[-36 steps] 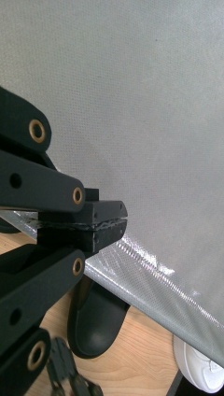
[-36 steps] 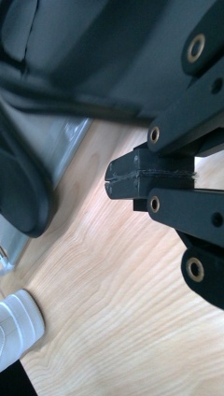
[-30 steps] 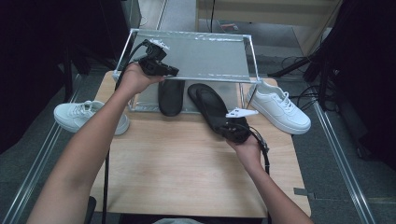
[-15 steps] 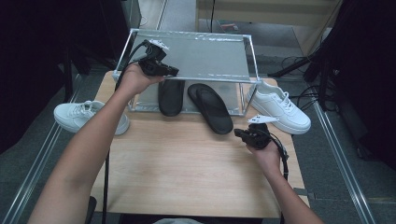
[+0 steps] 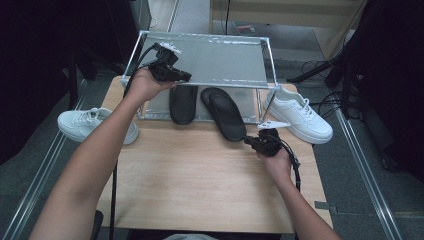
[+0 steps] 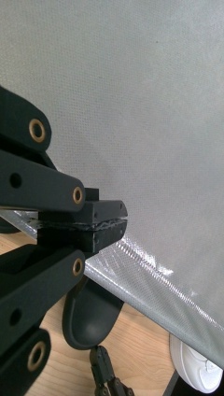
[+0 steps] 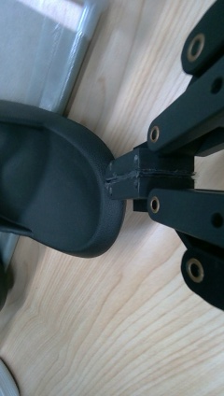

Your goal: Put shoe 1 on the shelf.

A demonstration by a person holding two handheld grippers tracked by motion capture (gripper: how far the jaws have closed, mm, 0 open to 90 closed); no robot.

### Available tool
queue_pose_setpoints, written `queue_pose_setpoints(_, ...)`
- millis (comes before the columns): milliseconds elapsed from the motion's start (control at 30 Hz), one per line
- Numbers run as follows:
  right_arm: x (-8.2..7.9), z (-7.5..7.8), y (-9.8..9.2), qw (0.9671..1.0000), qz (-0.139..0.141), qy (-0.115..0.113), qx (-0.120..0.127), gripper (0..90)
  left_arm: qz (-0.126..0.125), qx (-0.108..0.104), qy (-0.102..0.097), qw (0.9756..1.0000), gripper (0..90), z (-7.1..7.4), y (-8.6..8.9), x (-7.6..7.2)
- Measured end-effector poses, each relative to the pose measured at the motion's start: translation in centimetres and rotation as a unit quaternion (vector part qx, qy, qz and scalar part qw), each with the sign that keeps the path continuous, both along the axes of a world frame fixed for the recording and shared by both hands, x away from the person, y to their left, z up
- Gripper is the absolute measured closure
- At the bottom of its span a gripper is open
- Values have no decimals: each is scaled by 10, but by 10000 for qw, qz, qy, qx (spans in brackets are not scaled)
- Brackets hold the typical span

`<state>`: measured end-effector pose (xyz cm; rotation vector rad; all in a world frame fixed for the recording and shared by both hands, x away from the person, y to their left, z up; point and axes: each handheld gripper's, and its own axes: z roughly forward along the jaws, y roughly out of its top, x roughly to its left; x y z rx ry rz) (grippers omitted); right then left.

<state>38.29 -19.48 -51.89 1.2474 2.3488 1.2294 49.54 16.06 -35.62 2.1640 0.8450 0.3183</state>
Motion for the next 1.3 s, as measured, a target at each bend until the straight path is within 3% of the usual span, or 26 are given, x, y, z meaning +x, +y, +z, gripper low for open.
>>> queue_pose_setpoints(300,17,-3,28,9999,39,-73,80,900,-2,-14,37,10000,891,0,0,0)
queue_pose_setpoints(467,26,-6,46,9997,-27,-20,259,900,0,-20,37,10000,890,0,1,1)
queue_pose_setpoints(833,44,-7,75,9997,-20,-6,253,900,2,-93,64,9999,887,-1,2,1)
queue_pose_setpoints(1067,46,-9,97,9997,95,64,227,900,-6,-115,56,9999,884,-1,2,2)
queue_pose_setpoints(1300,46,-5,95,9999,-27,-142,72,900,-23,-69,50,10000,882,-1,2,1)
